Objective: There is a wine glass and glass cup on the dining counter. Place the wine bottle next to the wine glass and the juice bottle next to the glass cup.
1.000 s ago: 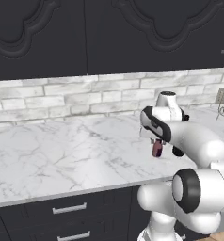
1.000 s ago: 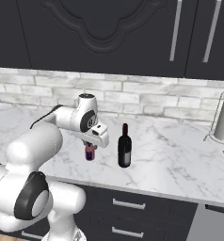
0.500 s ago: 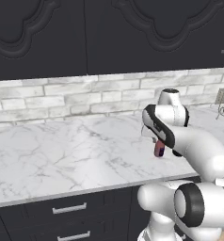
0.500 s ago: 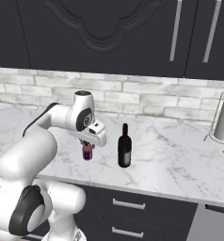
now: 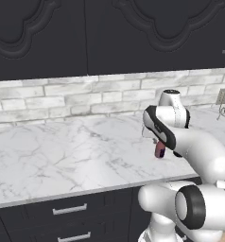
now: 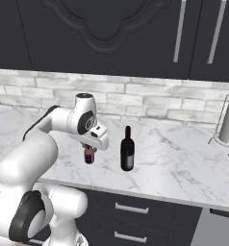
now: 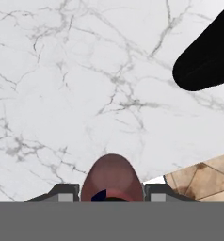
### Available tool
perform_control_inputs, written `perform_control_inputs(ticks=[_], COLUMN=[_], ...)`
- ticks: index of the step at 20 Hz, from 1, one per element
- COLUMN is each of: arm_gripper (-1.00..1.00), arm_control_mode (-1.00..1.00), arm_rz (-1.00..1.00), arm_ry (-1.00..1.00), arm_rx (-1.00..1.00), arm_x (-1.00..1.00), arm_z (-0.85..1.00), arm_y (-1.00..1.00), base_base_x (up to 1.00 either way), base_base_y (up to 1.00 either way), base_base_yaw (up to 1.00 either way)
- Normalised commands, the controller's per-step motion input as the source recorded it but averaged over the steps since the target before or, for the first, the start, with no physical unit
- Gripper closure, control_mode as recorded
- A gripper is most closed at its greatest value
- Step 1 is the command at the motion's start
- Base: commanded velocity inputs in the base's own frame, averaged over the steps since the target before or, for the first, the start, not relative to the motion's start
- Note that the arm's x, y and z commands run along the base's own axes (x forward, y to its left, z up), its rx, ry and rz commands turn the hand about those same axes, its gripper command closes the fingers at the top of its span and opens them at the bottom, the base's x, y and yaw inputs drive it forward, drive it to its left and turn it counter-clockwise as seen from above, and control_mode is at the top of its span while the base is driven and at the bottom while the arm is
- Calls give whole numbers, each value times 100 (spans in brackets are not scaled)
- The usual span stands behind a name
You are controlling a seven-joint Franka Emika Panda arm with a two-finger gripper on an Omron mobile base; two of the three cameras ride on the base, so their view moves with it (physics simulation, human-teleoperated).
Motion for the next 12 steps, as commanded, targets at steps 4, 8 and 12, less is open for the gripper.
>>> perform_control_inputs(ticks=[4,8,12], arm_gripper=[100,100,100], arm_control_mode=[100,100,100], arm_rz=[0,0,0], arm_ry=[0,0,0], arm_rx=[0,0,0], arm_x=[0,0,0], arm_z=[0,0,0], arm_y=[0,0,0], base_base_x=[-10,-48,-62], base_base_y=[5,16,24], base_base_yaw=[-2,-6,0])
